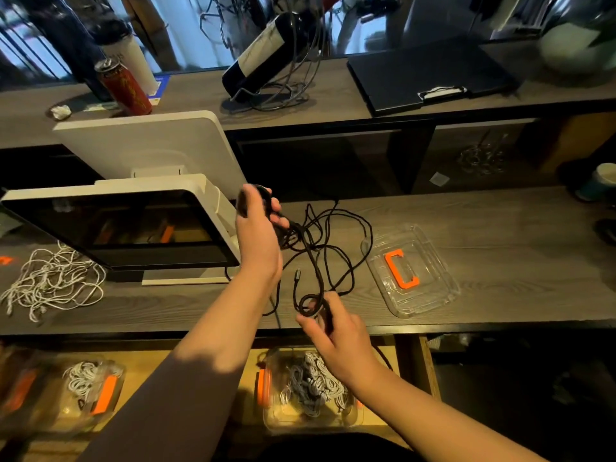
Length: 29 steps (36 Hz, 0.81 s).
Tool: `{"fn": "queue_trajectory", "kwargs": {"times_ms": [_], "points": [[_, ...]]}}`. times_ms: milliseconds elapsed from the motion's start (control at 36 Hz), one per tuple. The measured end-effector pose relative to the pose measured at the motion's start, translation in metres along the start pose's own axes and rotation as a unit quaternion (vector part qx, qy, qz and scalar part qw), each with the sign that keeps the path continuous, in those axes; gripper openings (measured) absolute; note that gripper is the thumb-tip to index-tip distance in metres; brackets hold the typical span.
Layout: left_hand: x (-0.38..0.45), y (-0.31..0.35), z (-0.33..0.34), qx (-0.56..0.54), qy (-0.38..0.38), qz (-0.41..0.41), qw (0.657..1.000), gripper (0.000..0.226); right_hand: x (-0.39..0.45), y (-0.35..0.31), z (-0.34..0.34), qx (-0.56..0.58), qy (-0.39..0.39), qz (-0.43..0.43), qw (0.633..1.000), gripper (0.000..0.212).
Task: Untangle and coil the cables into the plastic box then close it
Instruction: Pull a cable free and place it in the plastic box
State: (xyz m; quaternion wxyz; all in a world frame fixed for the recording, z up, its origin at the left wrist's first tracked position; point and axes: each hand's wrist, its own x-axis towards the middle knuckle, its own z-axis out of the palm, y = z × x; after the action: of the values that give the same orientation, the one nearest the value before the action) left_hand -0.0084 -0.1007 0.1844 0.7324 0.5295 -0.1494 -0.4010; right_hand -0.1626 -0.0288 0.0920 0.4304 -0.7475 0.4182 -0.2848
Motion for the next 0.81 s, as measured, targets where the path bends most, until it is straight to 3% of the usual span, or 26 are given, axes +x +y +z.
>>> {"fn": "queue_trajectory", "kwargs": {"times_ms": [56,111,194,278,361,417,472,528,611,639,722,806], "points": [[-0.002,-0.003,-0.008,0.231,-0.058,0.091,0.967,0.02,-0.002,-0.001,-0.005,0.006,0.011,-0.01,1.0,0.055],[-0.004,-0.007,-0.018,0.414,-0.137,0.142,0.889,0.013,-0.002,0.0,-0.011,0.008,0.022,-0.048,0.999,0.058],[-0.004,-0.011,-0.031,0.522,-0.262,0.085,0.807,0.015,0.001,0.001,-0.022,0.047,0.029,-0.097,0.994,0.039],[-0.005,-0.011,-0.039,0.557,-0.37,0.01,0.744,0.023,0.011,-0.005,-0.037,0.11,0.004,-0.064,0.992,0.055],[-0.012,-0.011,-0.045,0.515,-0.418,-0.041,0.747,0.046,0.021,-0.014,-0.057,0.151,-0.051,-0.03,0.987,0.068],[-0.017,-0.01,-0.044,0.489,-0.416,-0.082,0.763,0.064,0.027,-0.022,-0.07,0.158,-0.113,-0.027,0.981,0.05],[-0.021,-0.01,-0.042,0.465,-0.431,-0.104,0.766,0.051,0.032,-0.03,-0.082,0.16,-0.181,-0.024,0.97,0.023],[-0.024,-0.01,-0.039,0.448,-0.453,-0.117,0.762,0.029,0.037,-0.036,-0.092,0.158,-0.224,-0.002,0.962,0.031],[-0.027,-0.01,-0.037,0.414,-0.447,-0.16,0.777,0.016,0.045,-0.041,-0.105,0.157,-0.276,0.029,0.948,0.045],[-0.028,-0.009,-0.038,0.398,-0.448,-0.169,0.782,0.017,0.048,-0.043,-0.109,0.16,-0.291,0.025,0.943,0.045],[-0.031,-0.009,-0.039,0.357,-0.46,-0.178,0.793,0.051,0.056,-0.05,-0.121,0.189,-0.32,0.032,0.928,0.048],[-0.032,-0.008,-0.037,0.345,-0.466,-0.157,0.8,0.05,0.061,-0.051,-0.126,0.212,-0.355,0.05,0.909,0.052]]}}
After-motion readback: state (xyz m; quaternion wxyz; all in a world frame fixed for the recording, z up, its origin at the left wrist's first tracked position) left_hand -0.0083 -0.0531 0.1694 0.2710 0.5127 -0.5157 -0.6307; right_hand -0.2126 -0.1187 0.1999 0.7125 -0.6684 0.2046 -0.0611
